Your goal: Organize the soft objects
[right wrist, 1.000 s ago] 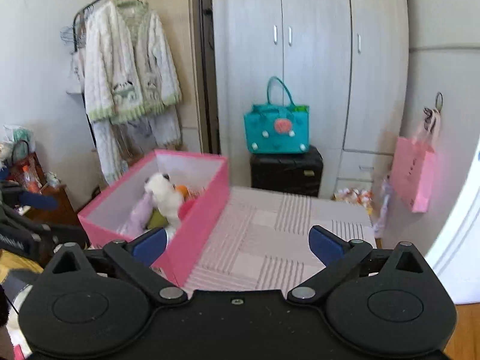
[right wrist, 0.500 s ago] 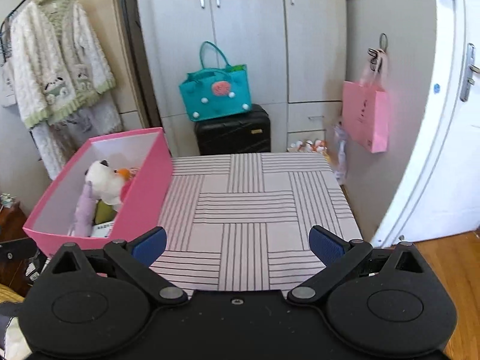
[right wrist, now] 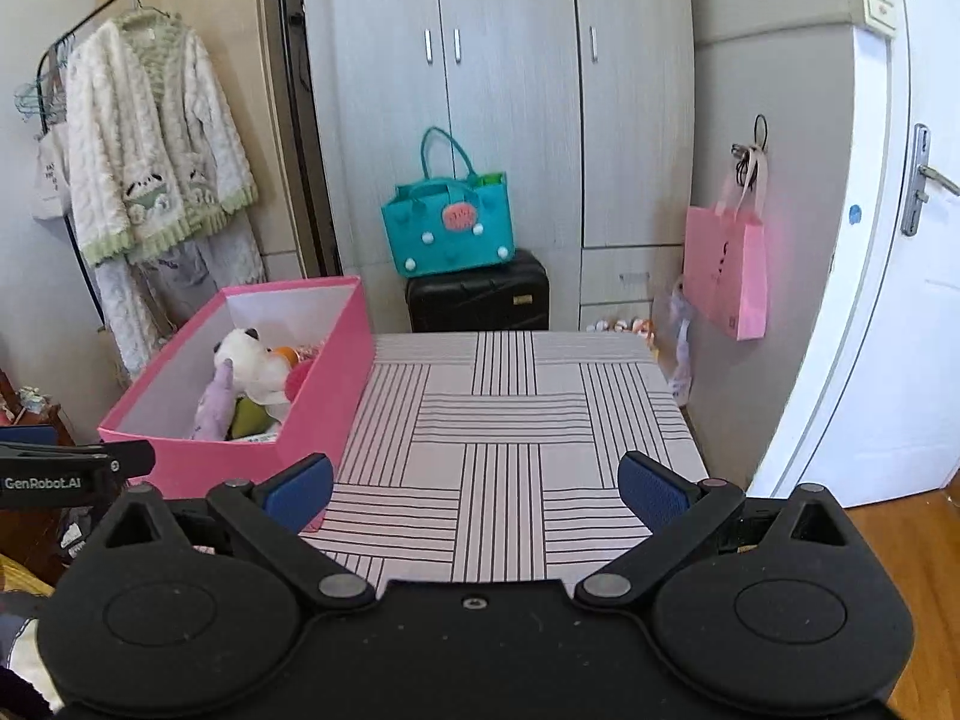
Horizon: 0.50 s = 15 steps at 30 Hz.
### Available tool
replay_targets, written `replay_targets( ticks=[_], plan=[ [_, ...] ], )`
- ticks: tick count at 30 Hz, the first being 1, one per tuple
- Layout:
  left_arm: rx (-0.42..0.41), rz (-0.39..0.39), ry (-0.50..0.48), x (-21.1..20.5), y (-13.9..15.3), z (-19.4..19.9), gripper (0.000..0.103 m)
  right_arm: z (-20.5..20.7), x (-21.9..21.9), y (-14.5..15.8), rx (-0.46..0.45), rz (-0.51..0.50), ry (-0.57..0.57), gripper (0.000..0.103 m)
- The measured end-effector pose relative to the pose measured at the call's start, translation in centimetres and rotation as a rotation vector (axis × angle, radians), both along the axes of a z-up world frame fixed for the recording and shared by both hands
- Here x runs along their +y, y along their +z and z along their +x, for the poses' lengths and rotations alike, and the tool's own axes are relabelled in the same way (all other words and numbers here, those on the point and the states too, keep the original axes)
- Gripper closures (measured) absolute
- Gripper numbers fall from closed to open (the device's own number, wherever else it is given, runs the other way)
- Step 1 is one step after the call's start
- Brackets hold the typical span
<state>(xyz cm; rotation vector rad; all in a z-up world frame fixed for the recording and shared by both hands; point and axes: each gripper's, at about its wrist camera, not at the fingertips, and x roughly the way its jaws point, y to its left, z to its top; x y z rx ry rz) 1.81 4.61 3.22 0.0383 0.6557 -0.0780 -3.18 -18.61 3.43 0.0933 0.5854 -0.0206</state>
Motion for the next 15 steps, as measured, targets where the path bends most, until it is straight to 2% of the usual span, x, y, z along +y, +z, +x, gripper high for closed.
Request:
replay_targets(
  ticks=[15],
  plan=[
    [-0.081, 0.024, -0.035, -1.4, 0.3, -2.7, 0.001, -2.3, 0.4, -0.5, -0.062, -0.08, -0.043, 0.0]
  ],
)
